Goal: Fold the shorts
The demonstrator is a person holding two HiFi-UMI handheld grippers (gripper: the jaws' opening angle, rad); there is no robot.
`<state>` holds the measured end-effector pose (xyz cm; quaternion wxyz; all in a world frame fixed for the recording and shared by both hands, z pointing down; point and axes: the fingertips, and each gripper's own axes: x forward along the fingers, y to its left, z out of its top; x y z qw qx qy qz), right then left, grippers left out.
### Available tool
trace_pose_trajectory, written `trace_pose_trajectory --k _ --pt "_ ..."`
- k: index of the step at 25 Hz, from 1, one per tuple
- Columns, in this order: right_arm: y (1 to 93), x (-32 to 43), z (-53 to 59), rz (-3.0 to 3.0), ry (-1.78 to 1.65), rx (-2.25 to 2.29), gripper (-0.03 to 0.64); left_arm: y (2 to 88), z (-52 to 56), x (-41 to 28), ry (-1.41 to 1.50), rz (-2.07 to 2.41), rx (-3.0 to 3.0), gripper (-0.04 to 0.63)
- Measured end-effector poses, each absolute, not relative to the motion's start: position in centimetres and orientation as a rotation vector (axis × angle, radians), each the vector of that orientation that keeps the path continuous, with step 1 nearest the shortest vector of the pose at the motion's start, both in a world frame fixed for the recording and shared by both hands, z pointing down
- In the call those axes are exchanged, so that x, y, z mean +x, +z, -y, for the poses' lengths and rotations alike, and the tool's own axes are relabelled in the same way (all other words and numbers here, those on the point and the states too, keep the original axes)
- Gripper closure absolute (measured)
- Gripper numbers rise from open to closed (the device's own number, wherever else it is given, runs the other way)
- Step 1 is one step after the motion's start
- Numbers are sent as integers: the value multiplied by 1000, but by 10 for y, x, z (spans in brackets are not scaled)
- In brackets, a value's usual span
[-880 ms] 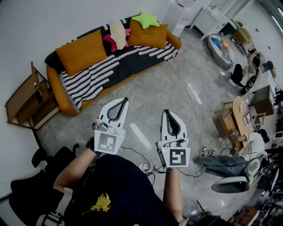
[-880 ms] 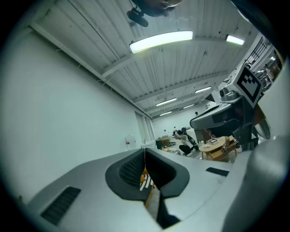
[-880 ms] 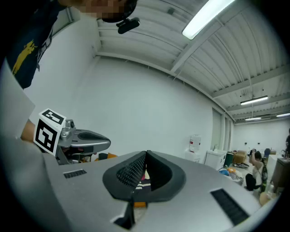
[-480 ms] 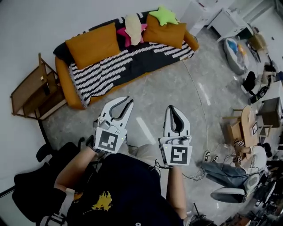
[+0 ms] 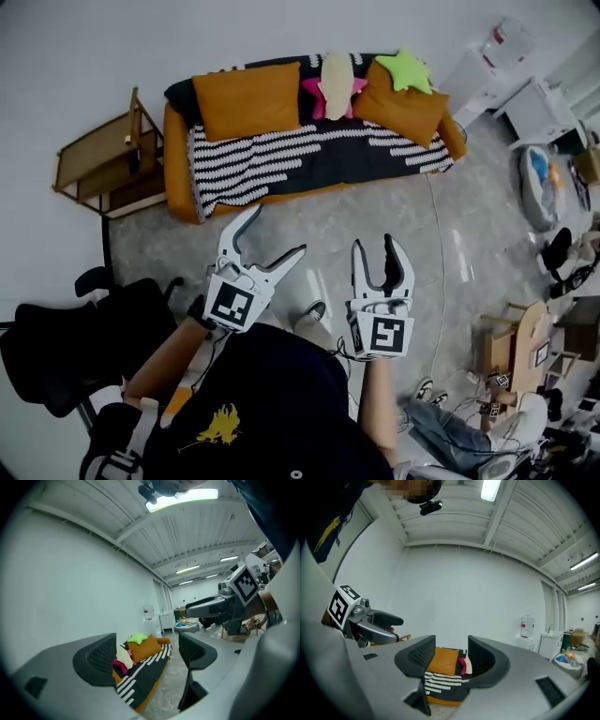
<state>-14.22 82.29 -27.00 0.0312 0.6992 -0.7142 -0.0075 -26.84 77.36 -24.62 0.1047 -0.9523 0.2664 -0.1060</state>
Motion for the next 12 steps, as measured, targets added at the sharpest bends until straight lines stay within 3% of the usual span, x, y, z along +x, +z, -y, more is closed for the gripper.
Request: trace_pose_trajectory --k 3,6,12 --pt "-270 -120 -816 2300 -42 2107 285 -248 -770 -247 -361 -842 -2747 181" --pt "-260 -81 -820 2334 10 2073 120 -252 -778 -222 -312 -999 -2765 181" --pt "-251 -10 -807 2301 64 2174 110 -265 -771 -165 -263 -1172 -2714 183"
